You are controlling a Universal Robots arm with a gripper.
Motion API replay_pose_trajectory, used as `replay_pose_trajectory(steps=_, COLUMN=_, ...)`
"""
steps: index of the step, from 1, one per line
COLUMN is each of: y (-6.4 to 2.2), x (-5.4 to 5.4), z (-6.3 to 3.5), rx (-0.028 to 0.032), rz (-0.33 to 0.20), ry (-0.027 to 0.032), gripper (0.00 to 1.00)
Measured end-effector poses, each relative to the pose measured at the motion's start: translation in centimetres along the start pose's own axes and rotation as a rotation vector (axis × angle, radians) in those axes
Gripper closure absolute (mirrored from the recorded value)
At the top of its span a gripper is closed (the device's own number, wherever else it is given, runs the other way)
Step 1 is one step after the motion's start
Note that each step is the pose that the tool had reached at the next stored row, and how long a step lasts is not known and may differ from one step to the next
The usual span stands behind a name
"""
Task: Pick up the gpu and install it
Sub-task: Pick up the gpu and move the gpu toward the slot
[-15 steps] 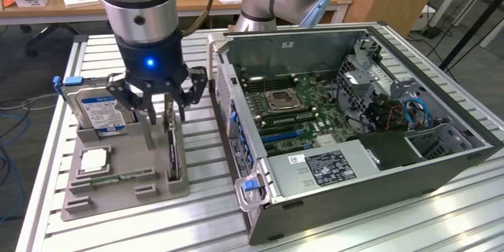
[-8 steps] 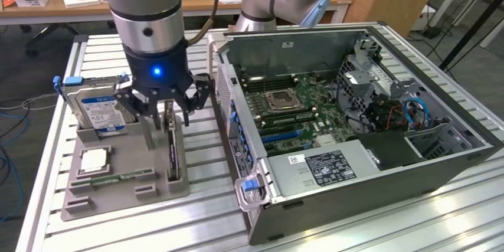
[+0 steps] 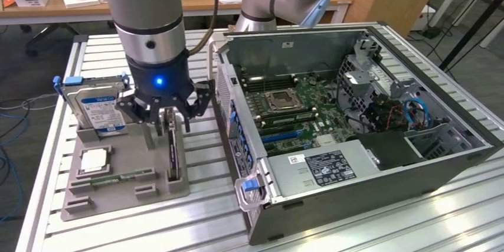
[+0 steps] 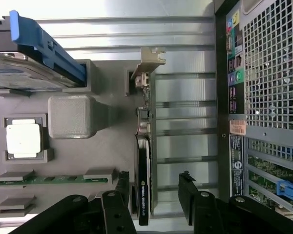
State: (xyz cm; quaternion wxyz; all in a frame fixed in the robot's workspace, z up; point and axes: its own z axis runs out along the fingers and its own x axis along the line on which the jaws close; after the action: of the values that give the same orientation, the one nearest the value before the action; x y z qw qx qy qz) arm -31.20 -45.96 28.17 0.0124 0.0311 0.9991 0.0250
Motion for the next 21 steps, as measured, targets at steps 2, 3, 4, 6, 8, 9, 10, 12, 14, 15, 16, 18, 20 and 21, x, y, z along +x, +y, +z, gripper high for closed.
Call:
replay_pose_trajectory(steps=2, y=-0.03, x=0.0, z=0.38, rx=-0.0001, rz=-0.001, ry=0.0000, gripper=0.47)
replay_pose_trajectory(steps=3, y=-0.04, x=0.0, z=0.56, rx=-0.0001, rz=-0.002, ry=0.0000, gripper=0.47)
replay_pose_trajectory(steps=4, y=-0.05, x=0.1, z=0.73, rx=-0.0001, rz=-0.002, ry=0.0001, gripper=0.47)
replay_pose_trajectory(steps=6, y=-0.07, x=0.1, z=1.09, rx=-0.0001, rz=-0.003, ry=0.0001, gripper=0.47)
replay_pose_trajectory(steps=8, y=-0.09, x=0.3, z=1.45, rx=-0.0001, rz=-0.003, ry=0.0001, gripper=0.47)
replay_pose_trajectory(steps=9, y=-0.11, x=0.4, z=1.64, rx=-0.0002, rz=-0.004, ry=0.0001, gripper=0.47)
replay_pose_trajectory(steps=10, y=-0.12, x=0.5, z=1.82, rx=-0.0002, rz=-0.004, ry=0.0001, gripper=0.47)
replay_pose_trajectory(steps=12, y=-0.15, x=0.6, z=2.18, rx=-0.0001, rz=-0.004, ry=0.0002, gripper=0.47)
replay_pose_trajectory(steps=14, y=-0.18, x=0.7, z=2.53, rx=-0.0002, rz=-0.005, ry=0.0002, gripper=0.47)
replay_pose_trajectory(steps=15, y=-0.19, x=0.7, z=2.71, rx=-0.0002, rz=-0.006, ry=0.0003, gripper=0.47)
replay_pose_trajectory(steps=16, y=-0.20, x=0.7, z=2.89, rx=-0.0001, rz=-0.006, ry=0.0003, gripper=0.47)
replay_pose_trajectory(steps=18, y=-0.22, x=0.7, z=3.26, rx=-0.0002, rz=-0.007, ry=0.0003, gripper=0.47)
replay_pose_trajectory(steps=20, y=-0.23, x=0.8, z=3.62, rx=-0.0003, rz=-0.009, ry=0.0003, gripper=0.47)
replay_pose_trajectory(steps=21, y=-0.24, x=0.8, z=3.82, rx=-0.0004, rz=-0.010, ry=0.0004, gripper=0.47)
